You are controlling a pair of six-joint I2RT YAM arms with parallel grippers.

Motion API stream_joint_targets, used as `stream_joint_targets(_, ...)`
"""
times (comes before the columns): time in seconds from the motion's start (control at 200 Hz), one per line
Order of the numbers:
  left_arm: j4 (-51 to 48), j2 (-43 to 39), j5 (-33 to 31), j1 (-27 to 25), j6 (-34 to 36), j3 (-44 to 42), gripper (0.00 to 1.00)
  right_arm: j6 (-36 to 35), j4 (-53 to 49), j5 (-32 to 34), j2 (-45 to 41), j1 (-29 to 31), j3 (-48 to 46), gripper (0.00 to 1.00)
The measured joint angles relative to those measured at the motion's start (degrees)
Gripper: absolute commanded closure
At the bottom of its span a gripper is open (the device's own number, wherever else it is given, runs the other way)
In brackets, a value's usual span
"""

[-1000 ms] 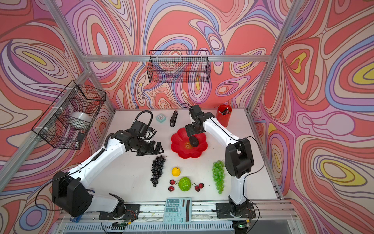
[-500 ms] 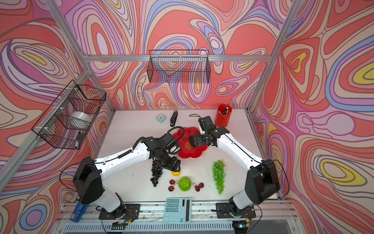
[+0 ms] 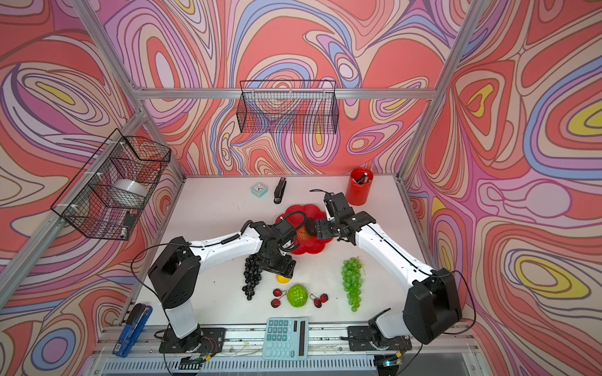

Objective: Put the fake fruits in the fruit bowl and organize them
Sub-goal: 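Open the right gripper to release the fruit while the left gripper grasps the yellow pear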

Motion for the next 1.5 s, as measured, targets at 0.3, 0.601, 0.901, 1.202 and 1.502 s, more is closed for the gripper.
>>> stream_joint_targets(0.3, 1.7, 2.6, 0.2, 0.0, 0.0, 0.1, 0.27, 0.0, 0.5, 0.2, 0.0, 0.0, -0.7, 0.20)
stream_joint_targets(0.601, 3.1, 3.0, 1.3, 0.0, -0.1, -0.5, 0.38, -0.1, 0.8, 0.3, 0.0, 0.0, -1.4, 0.20)
stream_joint_targets(0.901, 3.5, 3.3, 1.9, 0.0, -0.1, -1.6, 0.43, -0.4, 1.3, 0.4, 0.2, 0.0, -1.4, 0.20)
stream_joint_targets(1.202, 3.9, 2.2, 3.0, 0.2, -0.8, -2.8, 0.63, -0.9, 1.5, 0.6, 0.3, 0.0, -1.4, 0.20)
stream_joint_targets(1.502, 0.0, -5.9, 4.5, 6.5, -0.8, 0.4, 0.62, -1.3, 1.3, 0.6, 0.3, 0.0, 0.2, 0.20)
